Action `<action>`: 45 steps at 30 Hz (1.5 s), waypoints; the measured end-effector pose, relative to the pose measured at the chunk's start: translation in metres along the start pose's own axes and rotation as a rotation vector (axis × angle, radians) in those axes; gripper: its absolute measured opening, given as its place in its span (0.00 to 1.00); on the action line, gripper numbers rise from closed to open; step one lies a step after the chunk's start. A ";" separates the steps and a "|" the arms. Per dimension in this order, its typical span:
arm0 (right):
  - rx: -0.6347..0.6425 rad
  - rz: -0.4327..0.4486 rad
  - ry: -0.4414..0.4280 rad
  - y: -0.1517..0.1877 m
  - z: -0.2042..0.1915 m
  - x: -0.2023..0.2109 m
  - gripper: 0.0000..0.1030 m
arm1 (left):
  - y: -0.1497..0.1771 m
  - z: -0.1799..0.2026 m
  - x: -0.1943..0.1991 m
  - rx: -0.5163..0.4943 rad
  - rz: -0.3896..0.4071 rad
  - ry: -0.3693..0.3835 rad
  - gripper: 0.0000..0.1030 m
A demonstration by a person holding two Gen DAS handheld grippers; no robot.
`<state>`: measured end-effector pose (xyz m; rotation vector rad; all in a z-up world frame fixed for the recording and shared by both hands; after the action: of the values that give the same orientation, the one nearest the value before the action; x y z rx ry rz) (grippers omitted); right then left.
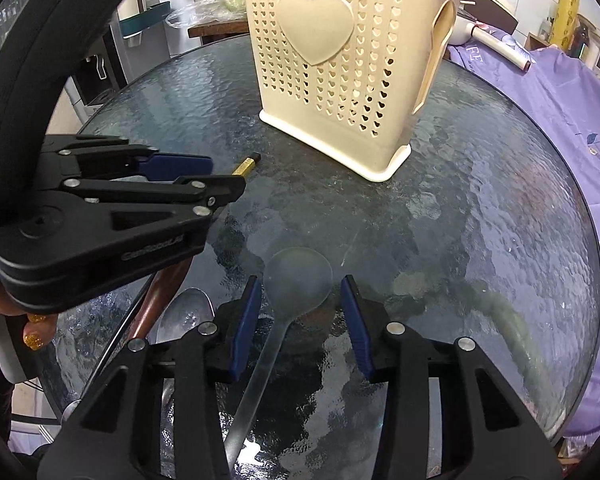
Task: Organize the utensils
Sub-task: 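Close the left tool on the black gold-tipped chopstick while the right tool grasps the clear plastic spoon, then lift the chopstick and the plastic spoon and carry them above the holder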
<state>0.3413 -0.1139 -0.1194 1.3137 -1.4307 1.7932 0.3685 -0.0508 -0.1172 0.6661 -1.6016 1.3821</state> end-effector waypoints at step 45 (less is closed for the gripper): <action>0.011 0.319 -0.079 -0.016 0.012 0.113 0.35 | -0.023 -0.012 0.112 0.054 0.269 0.040 0.06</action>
<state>0.3118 -0.1407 -0.0116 1.2275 -1.7584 1.9674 0.3397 -0.0280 -0.0087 0.4626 -1.6726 1.6274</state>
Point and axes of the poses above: each gripper's, at about its wrist camera, not at the fingertips, and x roughly against the way its jaws point, z to its right, y to its underside, the point moved 9 cm from there along -x, roughly the way its jaws point, and after that the axes turned 6 degrees about -z, right-handed, at the moved point
